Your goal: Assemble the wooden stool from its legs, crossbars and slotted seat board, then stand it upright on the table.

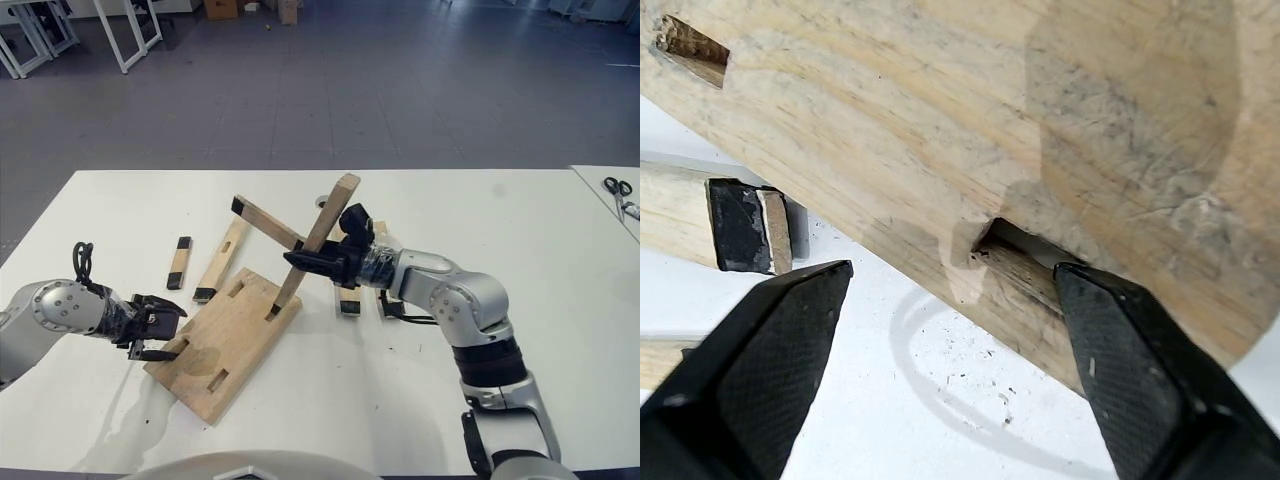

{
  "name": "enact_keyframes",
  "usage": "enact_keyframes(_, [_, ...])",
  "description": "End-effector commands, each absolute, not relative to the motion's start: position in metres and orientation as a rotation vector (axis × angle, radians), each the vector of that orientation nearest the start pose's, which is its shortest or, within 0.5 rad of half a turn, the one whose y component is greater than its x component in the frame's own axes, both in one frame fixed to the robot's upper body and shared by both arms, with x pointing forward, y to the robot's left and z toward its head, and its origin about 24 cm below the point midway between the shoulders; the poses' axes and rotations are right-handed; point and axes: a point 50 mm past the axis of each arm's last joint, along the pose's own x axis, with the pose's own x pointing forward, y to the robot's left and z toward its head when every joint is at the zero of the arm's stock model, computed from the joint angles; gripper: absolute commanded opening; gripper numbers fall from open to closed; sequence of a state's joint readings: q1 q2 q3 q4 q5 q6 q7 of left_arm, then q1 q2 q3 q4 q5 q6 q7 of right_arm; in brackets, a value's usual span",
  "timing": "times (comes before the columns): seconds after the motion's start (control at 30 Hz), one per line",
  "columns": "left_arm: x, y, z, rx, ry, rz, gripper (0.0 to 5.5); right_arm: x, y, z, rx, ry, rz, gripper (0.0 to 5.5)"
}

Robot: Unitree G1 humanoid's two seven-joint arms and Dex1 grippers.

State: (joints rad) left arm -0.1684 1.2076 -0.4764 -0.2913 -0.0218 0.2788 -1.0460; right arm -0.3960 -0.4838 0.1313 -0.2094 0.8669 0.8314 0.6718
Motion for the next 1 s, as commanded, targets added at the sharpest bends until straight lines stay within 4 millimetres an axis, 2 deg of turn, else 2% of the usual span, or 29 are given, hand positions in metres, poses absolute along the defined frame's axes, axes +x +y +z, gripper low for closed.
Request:
enact_keyframes(0.03, [0.191,0.225,0.053,0.957,0.871,-1.306,3.75,0.253,-0.108,0.122,0.270,0.343,1.200,2.02])
enact_keyframes(0.13, [0.193,0.223,0.054,0.953,0.858,-1.294,3.75,0.253,-0.115,0.093,0.218,0.412,1.137,2.02])
enact_keyframes(0.27, [0.193,0.222,0.055,0.949,0.851,-1.292,3.75,0.261,-0.129,0.066,0.120,0.446,1.059,2.02])
enact_keyframes(0.33, [0.192,0.221,0.055,0.944,0.852,-1.288,3.75,0.269,-0.135,0.065,0.089,0.434,1.034,2.02])
enact_keyframes(0.43, [0.191,0.220,0.056,0.922,0.848,-1.276,3.75,0.282,-0.140,0.076,0.004,0.404,1.020,2.02])
enact_keyframes(0.5, [0.193,0.210,0.061,0.861,0.810,-1.261,3.75,0.285,-0.140,0.080,-0.057,0.393,1.009,2.02])
enact_keyframes(0.53, [0.194,0.200,0.066,0.791,0.769,-1.256,3.75,0.281,-0.139,0.075,-0.139,0.409,1.011,2.02])
enact_keyframes(0.6, [0.196,0.180,0.075,0.667,0.699,-1.241,3.75,0.272,-0.140,0.061,-0.307,0.463,1.019,2.02])
enact_keyframes(0.67, [0.197,0.162,0.084,0.565,0.635,-1.225,3.75,0.256,-0.144,0.039,-0.434,0.638,1.070,2.02])
enact_keyframes(0.73, [0.197,0.147,0.088,0.496,0.591,-1.210,3.75,0.245,-0.149,0.021,-0.436,0.806,1.105,2.02])
enact_keyframes(0.8, [0.196,0.139,0.089,0.458,0.580,-1.186,3.75,0.246,-0.158,0.007,-0.441,0.897,1.107,2.02])
enact_keyframes(0.9, [0.197,0.135,0.088,0.448,0.582,-1.165,3.75,0.250,-0.163,-0.006,-0.073,0.978,1.103,2.02])
enact_keyframes(1.0, [0.199,0.135,0.088,0.452,0.585,-1.153,3.75,0.257,-0.182,-0.017,0.082,0.968,1.024,2.02])
